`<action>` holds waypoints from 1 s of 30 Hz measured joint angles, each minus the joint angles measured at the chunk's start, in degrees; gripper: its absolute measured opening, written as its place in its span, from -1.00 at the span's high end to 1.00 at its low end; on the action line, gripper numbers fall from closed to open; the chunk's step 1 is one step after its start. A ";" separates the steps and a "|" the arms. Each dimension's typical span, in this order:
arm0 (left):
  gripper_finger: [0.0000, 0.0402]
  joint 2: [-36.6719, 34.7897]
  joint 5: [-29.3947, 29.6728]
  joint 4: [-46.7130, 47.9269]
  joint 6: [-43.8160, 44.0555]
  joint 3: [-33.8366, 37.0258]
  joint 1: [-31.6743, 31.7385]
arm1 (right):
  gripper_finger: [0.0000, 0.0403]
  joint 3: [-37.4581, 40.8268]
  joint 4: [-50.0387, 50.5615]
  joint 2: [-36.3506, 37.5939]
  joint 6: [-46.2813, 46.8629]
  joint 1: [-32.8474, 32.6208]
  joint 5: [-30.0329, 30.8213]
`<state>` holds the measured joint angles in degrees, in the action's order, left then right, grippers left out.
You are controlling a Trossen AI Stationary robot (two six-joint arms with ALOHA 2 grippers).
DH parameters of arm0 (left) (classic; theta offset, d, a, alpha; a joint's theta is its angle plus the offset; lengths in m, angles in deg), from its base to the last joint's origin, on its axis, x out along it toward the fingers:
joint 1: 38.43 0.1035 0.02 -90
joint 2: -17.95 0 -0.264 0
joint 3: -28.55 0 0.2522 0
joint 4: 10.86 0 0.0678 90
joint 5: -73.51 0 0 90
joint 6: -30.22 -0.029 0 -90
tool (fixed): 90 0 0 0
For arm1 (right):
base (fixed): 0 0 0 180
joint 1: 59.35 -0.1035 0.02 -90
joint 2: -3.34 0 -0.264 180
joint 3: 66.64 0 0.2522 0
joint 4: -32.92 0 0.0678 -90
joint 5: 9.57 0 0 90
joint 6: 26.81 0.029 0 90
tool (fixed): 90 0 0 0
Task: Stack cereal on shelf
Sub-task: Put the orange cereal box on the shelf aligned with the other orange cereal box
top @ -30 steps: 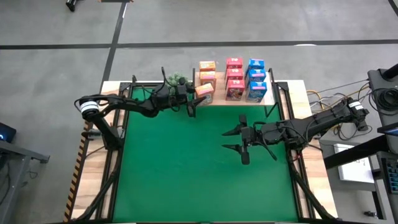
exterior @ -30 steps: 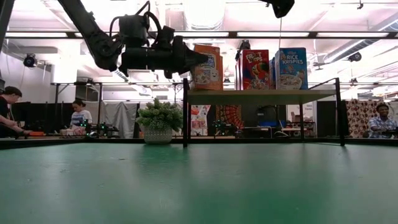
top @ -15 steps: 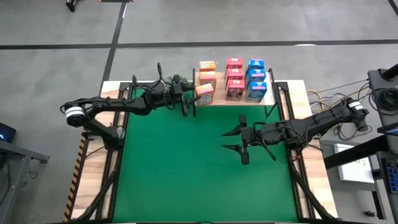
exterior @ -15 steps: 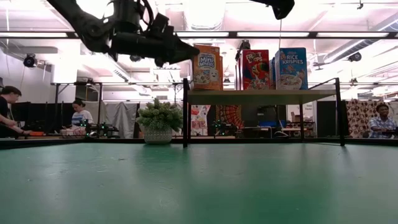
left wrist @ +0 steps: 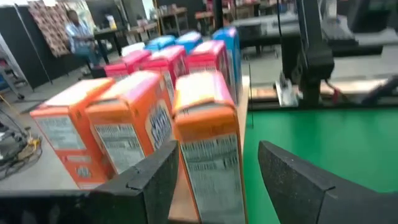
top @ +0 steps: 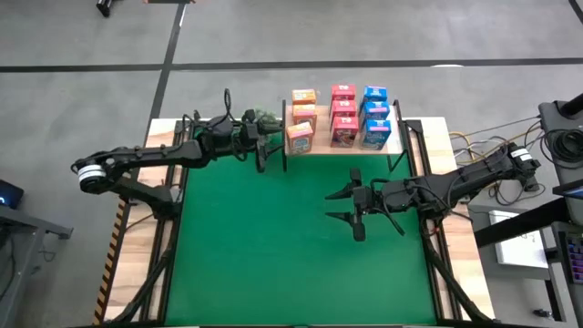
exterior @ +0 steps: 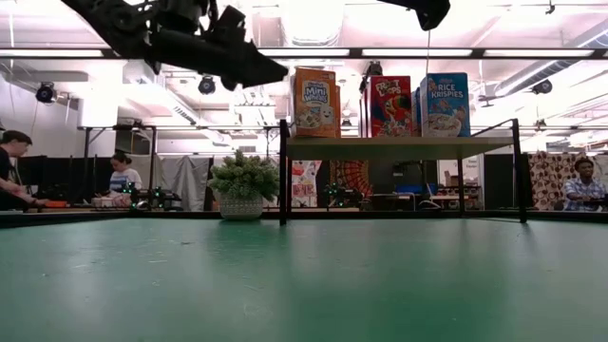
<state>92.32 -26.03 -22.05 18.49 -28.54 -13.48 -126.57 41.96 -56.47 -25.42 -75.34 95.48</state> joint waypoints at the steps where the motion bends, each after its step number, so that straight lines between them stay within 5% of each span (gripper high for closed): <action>1: -0.01 -0.27 0.00 1.17 -0.53 0.00 0.00 | 0.06 0.00 0.09 0.00 -0.22 0.00 0.01; 6: 0.20 0.25 0.00 1.95 -3.12 0.02 0.00 | 0.06 0.02 0.14 0.00 -1.47 0.00 0.02; 15: 0.96 5.05 3.26 -0.60 -3.74 -0.04 0.09 | 0.06 0.24 0.18 0.00 -2.11 0.15 0.07; 30: 1.00 10.01 7.48 -0.47 -4.41 -3.89 0.09 | 0.06 0.25 1.52 0.02 -1.64 0.15 3.04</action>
<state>102.33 -18.55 -22.51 14.08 -32.43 -13.40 -126.32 43.48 -56.45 -27.06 -75.19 98.52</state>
